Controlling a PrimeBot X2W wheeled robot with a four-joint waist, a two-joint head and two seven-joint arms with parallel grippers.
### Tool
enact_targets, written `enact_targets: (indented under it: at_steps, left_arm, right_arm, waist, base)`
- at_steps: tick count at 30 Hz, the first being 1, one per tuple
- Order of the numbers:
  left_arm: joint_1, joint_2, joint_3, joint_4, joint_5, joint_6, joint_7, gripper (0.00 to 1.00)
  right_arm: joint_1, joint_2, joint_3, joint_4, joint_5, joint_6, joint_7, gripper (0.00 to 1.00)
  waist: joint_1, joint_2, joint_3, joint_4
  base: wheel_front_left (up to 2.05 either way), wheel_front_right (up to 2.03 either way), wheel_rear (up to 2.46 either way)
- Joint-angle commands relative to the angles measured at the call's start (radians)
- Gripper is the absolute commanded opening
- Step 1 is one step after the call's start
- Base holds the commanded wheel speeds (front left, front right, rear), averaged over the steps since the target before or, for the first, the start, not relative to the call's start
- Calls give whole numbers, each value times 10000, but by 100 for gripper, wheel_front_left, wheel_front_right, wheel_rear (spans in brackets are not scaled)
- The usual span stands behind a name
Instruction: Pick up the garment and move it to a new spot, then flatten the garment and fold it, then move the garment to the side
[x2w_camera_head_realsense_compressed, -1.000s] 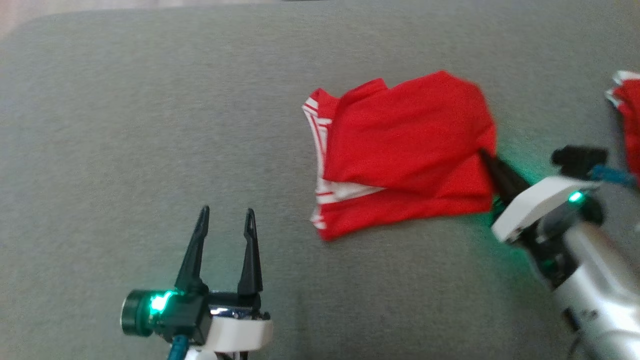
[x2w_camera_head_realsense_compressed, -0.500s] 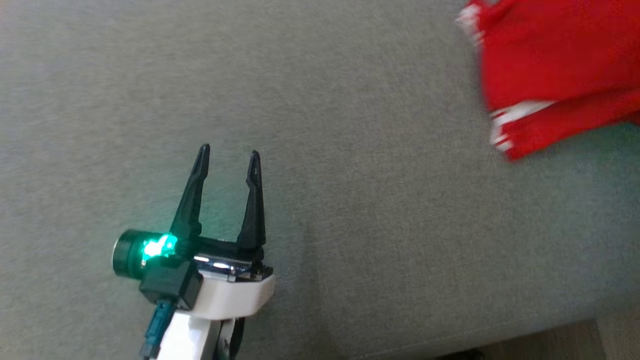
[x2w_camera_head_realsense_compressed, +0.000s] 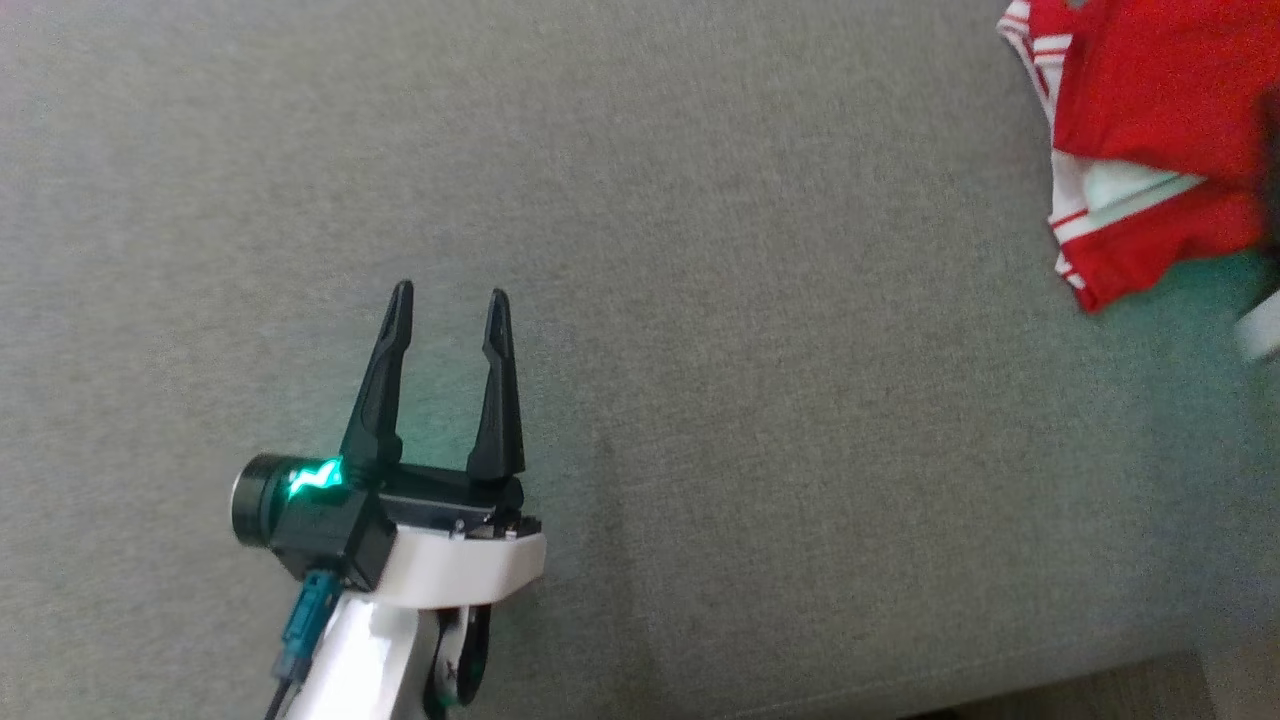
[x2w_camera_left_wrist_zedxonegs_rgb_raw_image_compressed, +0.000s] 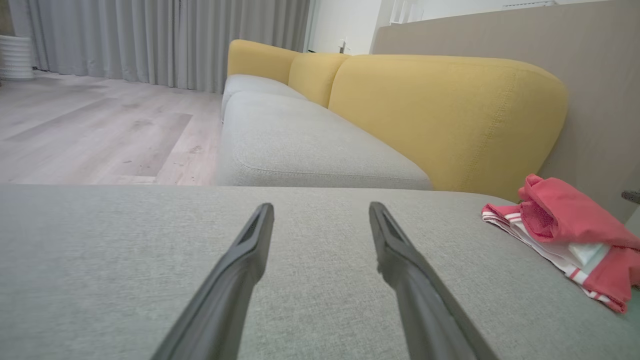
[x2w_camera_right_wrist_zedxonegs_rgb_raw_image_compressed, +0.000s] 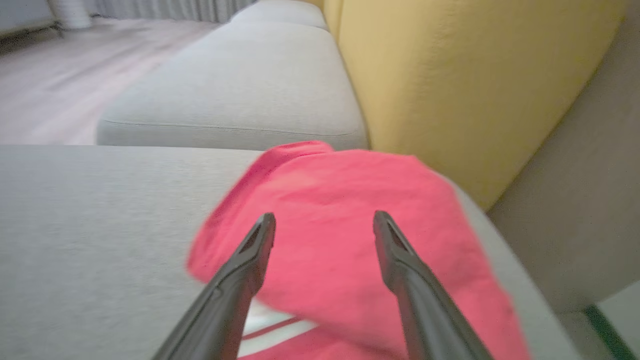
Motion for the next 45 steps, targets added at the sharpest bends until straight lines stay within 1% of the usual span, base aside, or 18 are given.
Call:
enact_targets:
  at_steps: [1,3,4,6,9,11,13,14,17,19,22,24,28,38,39,44,45]
  left_arm:
    - [142,-58,239,-180,-62,72,-49,100]
    - [284,-58,278,-41,-11,156,-49,100]
    - [284,-58,278,-41,-11,156,-49,100]
    - [432,-58,334,105,175,312,-49,100]
    - [729,-58,408,407,179,480,-49,100]
    - [920,-58,501,470,112,550,-49,100]
    - [1148,-58,620,458,139,618,-49,100]
    - [1272,-58,680,415,194,649,-49,100]
    - [1688,-58,844,282,406,737,-49,100]
    - [1952,-58,947,182,509,757,-49,100]
    - [2281,-59,1063,16,722,662,-49,100]
    - [2532,-59,1112,-30,882,462,-49,100]
    - [2693,-59,1233,-13,870,379,-49,100]
    - [2733,-59,1288,23,794,330,-49,100]
    - [2981,-4,940,332,804,346,3,0]
    - [3233,-1,913,1136,769,346,9,0]
    - [3232,4,929,1112,647,336,24,0]
  right_arm:
    - [763,401,170,-476,-147,65,-443,100]
    - [1311,1095,390,-549,-237,65,-875,100]
    - [1311,1095,390,-549,-237,65,-875,100]
    - [1798,1713,667,-480,-366,65,-1401,100]
    - [2356,2557,945,-181,-709,65,-2239,100]
    - [2687,3045,971,-70,-1062,65,-2641,100]
    - [3057,3480,849,-61,-1457,65,-2815,100]
    - [3261,3709,708,-198,-1666,65,-2843,100]
    - [4097,4380,3,-1308,-2262,65,-2856,100]
    - [4762,4671,-313,-1939,-2516,65,-2858,100]
    - [5531,4860,-409,-2514,-2772,65,-2859,100]
    - [5908,4981,-476,-2818,-2835,65,-2860,100]
    - [6098,5073,-533,-2979,-2949,65,-2861,100]
    - [6159,5166,-556,-3013,-3052,65,-2861,100]
    - [6379,5206,-752,-2639,-2985,0,-2754,0]
    - [6528,5209,-687,-1821,-2948,-2,-2709,0]
    - [6519,5206,-686,-1830,-2826,-1,-2692,0]
  waist:
    - [1,0,-783,420]
    - [1,0,-1221,577]
    - [1,0,-1221,577]
    - [1,0,-1661,711]
    - [1,0,-2301,875]
    - [1,0,-2684,972]
    - [1,0,-3046,1045]
    - [1,0,-3209,1075]
    - [1,0,-3699,1190]
    - [1,0,-3940,1257]
    - [1,0,-4128,1315]
    - [1,0,-4179,1350]
    - [1,0,-4204,1384]
    - [1,0,-4213,1367]
    - [1,0,-4213,1369]
    - [1,0,-4212,1368]
    - [1,0,-4213,1367]
  base:
    - [0,0,0]
    - [0,0,0]
    - [0,0,0]
    - [0,0,0]
    - [0,0,0]
    - [0,0,0]
    - [0,0,0]
    - [0,0,0]
    - [0,0,0]
    - [0,0,0]
    - [0,0,0]
    - [0,0,0]
    - [0,0,0]
    - [0,0,0]
    - [0,0,0]
    - [0,0,0]
    - [0,0,0]
